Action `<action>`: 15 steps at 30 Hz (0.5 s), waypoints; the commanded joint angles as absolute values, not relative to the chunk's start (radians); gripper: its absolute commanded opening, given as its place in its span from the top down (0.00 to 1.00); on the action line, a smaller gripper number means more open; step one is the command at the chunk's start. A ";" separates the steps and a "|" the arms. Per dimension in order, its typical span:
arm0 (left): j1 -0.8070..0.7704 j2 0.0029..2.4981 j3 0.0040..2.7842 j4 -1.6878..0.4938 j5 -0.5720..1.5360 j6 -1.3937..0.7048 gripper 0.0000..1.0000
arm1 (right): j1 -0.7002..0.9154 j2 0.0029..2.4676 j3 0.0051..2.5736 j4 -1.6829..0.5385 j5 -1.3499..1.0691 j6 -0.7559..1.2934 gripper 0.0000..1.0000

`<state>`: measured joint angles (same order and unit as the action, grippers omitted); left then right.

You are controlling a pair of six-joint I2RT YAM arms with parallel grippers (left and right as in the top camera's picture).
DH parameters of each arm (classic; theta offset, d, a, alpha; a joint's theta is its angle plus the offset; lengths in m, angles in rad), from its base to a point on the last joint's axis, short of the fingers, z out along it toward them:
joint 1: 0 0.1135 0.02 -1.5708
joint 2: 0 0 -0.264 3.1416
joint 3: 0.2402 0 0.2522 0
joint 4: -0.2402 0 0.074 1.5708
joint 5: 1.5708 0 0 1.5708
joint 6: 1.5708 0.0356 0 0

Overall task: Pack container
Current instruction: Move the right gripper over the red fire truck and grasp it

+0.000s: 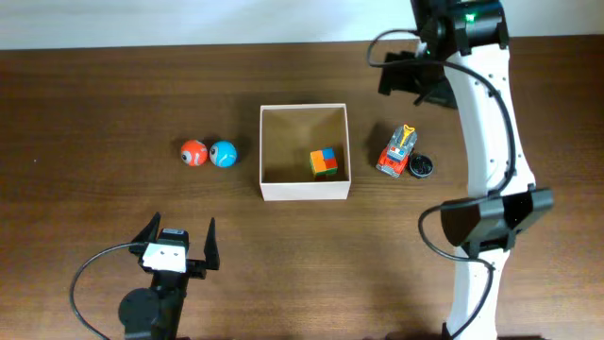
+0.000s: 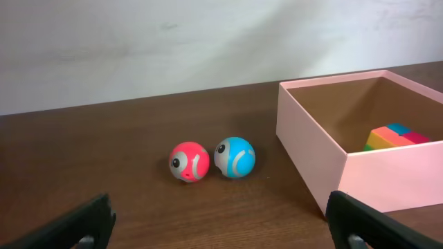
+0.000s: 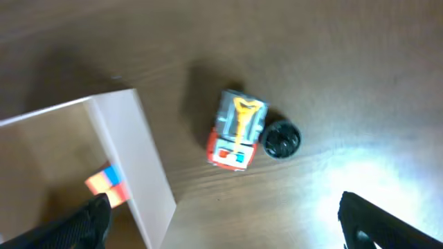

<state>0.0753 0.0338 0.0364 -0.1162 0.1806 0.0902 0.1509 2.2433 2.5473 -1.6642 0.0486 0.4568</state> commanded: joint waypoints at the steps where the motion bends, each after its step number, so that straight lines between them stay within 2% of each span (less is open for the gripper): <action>1: 0.081 0.033 0.034 -0.120 0.191 0.107 0.01 | 0.146 2.246 2.416 -1.607 0.056 0.586 0.01; 8: 0.081 0.033 0.034 -0.119 0.191 0.107 0.01 | 0.149 2.246 2.180 -1.468 0.057 0.645 0.01; 15: 0.081 0.033 0.034 -0.119 0.191 0.107 0.01 | 0.121 2.247 2.087 -1.397 0.052 0.645 0.01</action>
